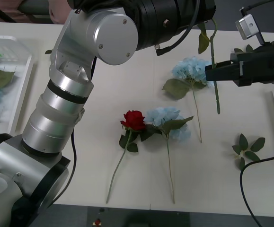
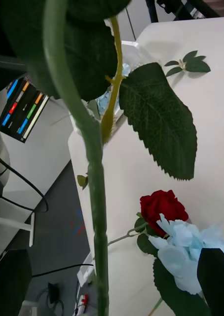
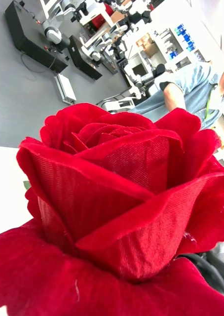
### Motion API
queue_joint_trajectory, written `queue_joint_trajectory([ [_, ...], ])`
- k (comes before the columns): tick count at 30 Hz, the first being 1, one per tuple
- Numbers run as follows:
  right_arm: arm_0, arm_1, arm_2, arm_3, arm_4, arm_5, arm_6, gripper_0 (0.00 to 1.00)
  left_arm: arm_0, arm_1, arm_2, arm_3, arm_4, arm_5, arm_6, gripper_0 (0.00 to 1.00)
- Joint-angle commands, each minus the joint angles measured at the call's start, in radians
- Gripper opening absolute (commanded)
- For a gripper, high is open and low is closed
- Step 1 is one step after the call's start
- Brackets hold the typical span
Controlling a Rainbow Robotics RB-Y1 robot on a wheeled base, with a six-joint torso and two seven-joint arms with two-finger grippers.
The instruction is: Put the red flowers into the right box and the blue flowers into the left box
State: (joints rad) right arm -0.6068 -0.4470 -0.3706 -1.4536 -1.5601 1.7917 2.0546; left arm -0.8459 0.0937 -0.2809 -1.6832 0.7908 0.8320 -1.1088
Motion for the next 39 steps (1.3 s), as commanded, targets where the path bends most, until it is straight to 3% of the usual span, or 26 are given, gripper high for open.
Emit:
queue_joint_trajectory([
  [1, -0.03, 0.013, 0.025, -0.019, -0.014, -0.038, -0.054, 0.95, -0.038, -0.003, 0.009, -0.021, 0.002, -0.01, 0.007, 0.0],
  [2, -0.033, 0.016, 0.029, -0.019, -0.015, -0.04, -0.056, 0.91, -0.038, -0.003, 0.009, -0.021, 0.002, -0.01, 0.007, 0.0],
  [5, -0.038, 0.028, 0.032, -0.019, -0.014, -0.043, -0.068, 0.54, -0.038, -0.003, 0.009, -0.021, 0.002, -0.01, 0.007, 0.0],
  [6, -0.039, 0.031, 0.032, -0.019, -0.014, -0.043, -0.071, 0.24, -0.038, -0.003, 0.009, -0.021, 0.002, -0.01, 0.007, 0.0],
  [7, -0.039, 0.031, 0.032, -0.019, -0.014, -0.043, -0.076, 0.08, -0.038, -0.003, 0.009, -0.021, 0.002, -0.01, 0.007, 0.0],
  [9, -0.038, 0.031, 0.035, -0.019, -0.015, -0.043, -0.082, 0.0, -0.038, -0.003, 0.009, -0.021, 0.002, -0.01, 0.007, 0.0],
  [22, -0.038, 0.031, 0.029, -0.019, -0.024, -0.043, -0.114, 0.0, -0.038, -0.003, 0.009, -0.021, 0.002, -0.01, 0.007, 0.0],
  [23, -0.038, 0.033, 0.029, -0.019, -0.024, -0.041, -0.116, 0.0, -0.038, -0.003, 0.009, -0.021, 0.002, -0.01, 0.007, 0.23],
  [24, -0.038, 0.031, 0.027, -0.019, -0.024, -0.041, -0.119, 0.0, -0.038, -0.003, 0.009, -0.021, 0.002, -0.01, 0.007, 0.72],
  [25, -0.038, 0.033, 0.025, -0.019, -0.023, -0.041, -0.122, 0.0, -0.038, -0.003, 0.009, -0.021, 0.002, -0.01, 0.007, 1.0],
  [39, -0.038, 0.022, 0.002, -0.019, -0.024, -0.032, -0.151, 0.0, -0.038, -0.003, 0.009, -0.021, 0.002, -0.01, 0.007, 1.0],
])
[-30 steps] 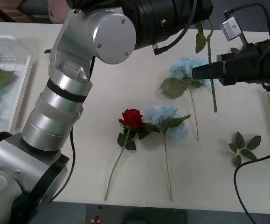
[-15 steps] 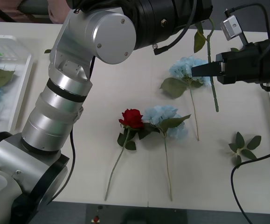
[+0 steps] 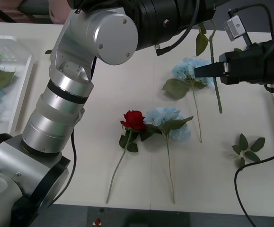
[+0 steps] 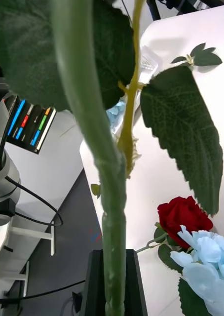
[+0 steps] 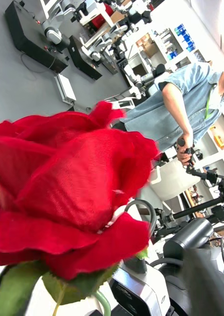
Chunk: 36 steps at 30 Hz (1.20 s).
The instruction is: Put the red flowers into the right box and the blue flowers into the left box
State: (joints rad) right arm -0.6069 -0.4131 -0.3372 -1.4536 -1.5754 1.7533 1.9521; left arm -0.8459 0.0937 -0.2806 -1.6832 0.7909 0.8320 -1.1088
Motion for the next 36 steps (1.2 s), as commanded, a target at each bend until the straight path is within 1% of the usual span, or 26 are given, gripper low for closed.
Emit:
queue_joint_trajectory([
  [1, -0.037, -0.019, -0.039, -0.019, -0.009, 0.014, -0.052, 0.0, -0.038, -0.003, 0.009, -0.021, 0.002, -0.01, 0.007, 1.0],
  [6, -0.037, -0.078, -0.066, -0.019, -0.003, 0.054, -0.071, 0.0, -0.038, -0.003, 0.009, -0.021, 0.002, -0.01, 0.007, 1.0],
  [7, -0.036, -0.102, -0.077, -0.019, 0.005, 0.072, -0.078, 0.0, -0.005, 0.008, 0.011, -0.007, -0.002, -0.014, 0.009, 1.0],
  [9, -0.033, -0.13, -0.088, -0.019, 0.014, 0.092, -0.085, 0.0, 0.008, 0.024, 0.012, -0.009, 0.004, -0.013, 0.01, 1.0],
  [10, -0.027, -0.15, -0.097, -0.019, 0.023, 0.103, -0.088, 0.0, 0.011, 0.049, 0.018, -0.021, 0.016, -0.017, 0.006, 1.0],
  [13, -0.004, -0.214, -0.111, -0.019, 0.049, 0.12, -0.094, 0.0, 0.065, 0.143, 0.027, -0.089, 0.111, 0.041, -0.006, 1.0],
  [16, 0.026, -0.268, -0.117, -0.019, 0.084, 0.118, -0.098, 0.0, 0.142, 0.212, 0.049, -0.185, 0.219, 0.108, -0.046, 1.0],
  [18, 0.053, -0.314, -0.132, -0.019, 0.14, 0.112, -0.091, 0.0, 0.235, 0.29, 0.069, -0.299, 0.303, 0.165, -0.082, 1.0],
  [20, 0.067, -0.337, -0.151, -0.019, 0.183, 0.112, -0.087, 0.0, 0.297, 0.34, 0.081, -0.363, 0.346, 0.19, -0.085, 1.0],
  [21, 0.081, -0.363, -0.167, -0.019, 0.232, 0.112, -0.085, 0.0, 0.36, 0.388, 0.093, -0.431, 0.386, 0.21, -0.089, 1.0],
  [22, 0.085, -0.374, -0.172, -0.019, 0.253, 0.11, -0.084, 0.0, 0.383, 0.409, 0.098, -0.454, 0.398, 0.219, -0.091, 1.0],
  [25, 0.114, -0.44, -0.187, -0.017, 0.38, 0.101, -0.087, 0.0, 0.492, 0.503, 0.118, -0.546, 0.455, 0.265, -0.138, 1.0],
  [26, 0.119, -0.452, -0.189, -0.019, 0.403, 0.097, -0.087, 0.0, 0.507, 0.515, 0.118, -0.555, 0.467, 0.271, -0.148, 1.0],
  [27, 0.134, -0.478, -0.186, -0.019, 0.462, 0.083, -0.088, 0.0, 0.545, 0.543, 0.118, -0.567, 0.488, 0.274, -0.175, 1.0],
  [32, 0.177, -0.526, -0.177, -0.016, 0.617, 0.043, -0.096, 0.0, 0.665, 0.613, 0.116, -0.569, 0.495, 0.291, -0.287, 1.0],
  [34, 0.194, -0.529, -0.177, -0.013, 0.672, 0.028, -0.096, 0.0, 0.689, 0.632, 0.113, -0.555, 0.479, 0.315, -0.318, 1.0],
  [36, 0.213, -0.53, -0.178, -0.002, 0.721, 0.008, -0.093, 0.0, 0.691, 0.638, 0.098, -0.529, 0.464, 0.338, -0.349, 1.0],
])
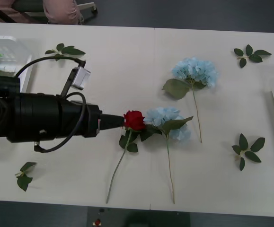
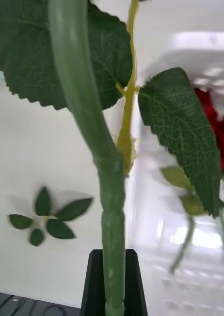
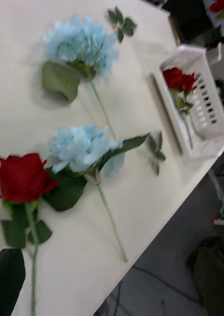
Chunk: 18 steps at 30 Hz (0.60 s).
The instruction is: Put the red flowers into the right box and the blue flowers into the left box
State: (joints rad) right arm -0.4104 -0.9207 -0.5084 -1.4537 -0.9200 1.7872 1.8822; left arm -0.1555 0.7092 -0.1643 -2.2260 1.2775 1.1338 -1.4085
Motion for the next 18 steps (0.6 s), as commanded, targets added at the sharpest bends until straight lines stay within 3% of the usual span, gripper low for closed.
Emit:
queue_joint_trajectory([
  [1, 0.024, -0.023, -0.007, 0.01, 0.081, -0.035, -0.022, 0.0, 0.001, 0.024, -0.026, 0.025, -0.032, 0.04, -0.063, 1.0],
  [8, 0.071, -0.023, 0.001, 0.144, 0.132, -0.144, -0.015, 0.0, -0.038, 0.012, -0.15, 0.137, -0.155, 0.043, -0.139, 1.0],
  [18, 0.162, -0.023, 0.071, 0.273, 0.176, -0.437, 0.005, 0.0, -0.177, -0.116, -0.336, 0.309, -0.368, 0.043, -0.138, 1.0],
])
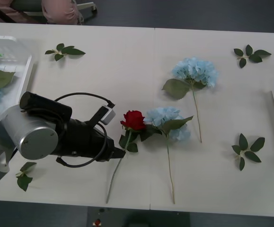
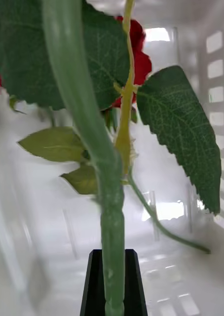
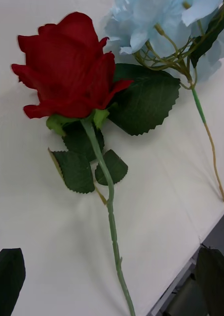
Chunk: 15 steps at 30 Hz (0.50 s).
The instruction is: Put the red flowers into the right box and the blue flowers into the left box
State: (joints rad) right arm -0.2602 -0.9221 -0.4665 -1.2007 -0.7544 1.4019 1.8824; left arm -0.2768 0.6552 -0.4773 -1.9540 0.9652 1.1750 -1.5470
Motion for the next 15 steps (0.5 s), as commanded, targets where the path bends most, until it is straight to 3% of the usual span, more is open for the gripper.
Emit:
queue_joint_trajectory([
  [1, 0.012, -0.021, 0.035, 0.027, 0.012, -0.061, 0.004, 0.0, -0.064, -0.072, -0.03, 0.05, -0.069, 0.002, -0.001, 1.0],
  [4, 0.012, -0.021, 0.054, 0.05, 0.018, -0.092, 0.008, 0.08, -0.097, -0.117, -0.067, 0.109, -0.12, 0.002, -0.001, 1.0],
  [5, 0.012, -0.021, 0.063, 0.05, 0.02, -0.096, 0.008, 0.36, -0.107, -0.131, -0.076, 0.129, -0.137, 0.002, -0.002, 1.0],
  [6, 0.012, -0.021, 0.074, 0.05, 0.018, -0.098, 0.009, 0.71, -0.116, -0.144, -0.087, 0.147, -0.151, 0.002, -0.001, 1.0],
  [7, 0.012, -0.021, 0.075, 0.05, 0.012, -0.096, 0.009, 0.9, -0.124, -0.154, -0.096, 0.165, -0.164, -0.002, -0.001, 1.0],
  [9, 0.009, -0.021, 0.075, 0.047, 0.004, -0.095, 0.011, 0.98, -0.139, -0.163, -0.113, 0.196, -0.175, -0.009, -0.001, 1.0],
  [15, -0.002, -0.02, 0.063, -0.054, -0.068, 0.014, 0.02, 1.0, -0.208, -0.177, -0.193, 0.28, -0.178, -0.058, 0.005, 1.0],
])
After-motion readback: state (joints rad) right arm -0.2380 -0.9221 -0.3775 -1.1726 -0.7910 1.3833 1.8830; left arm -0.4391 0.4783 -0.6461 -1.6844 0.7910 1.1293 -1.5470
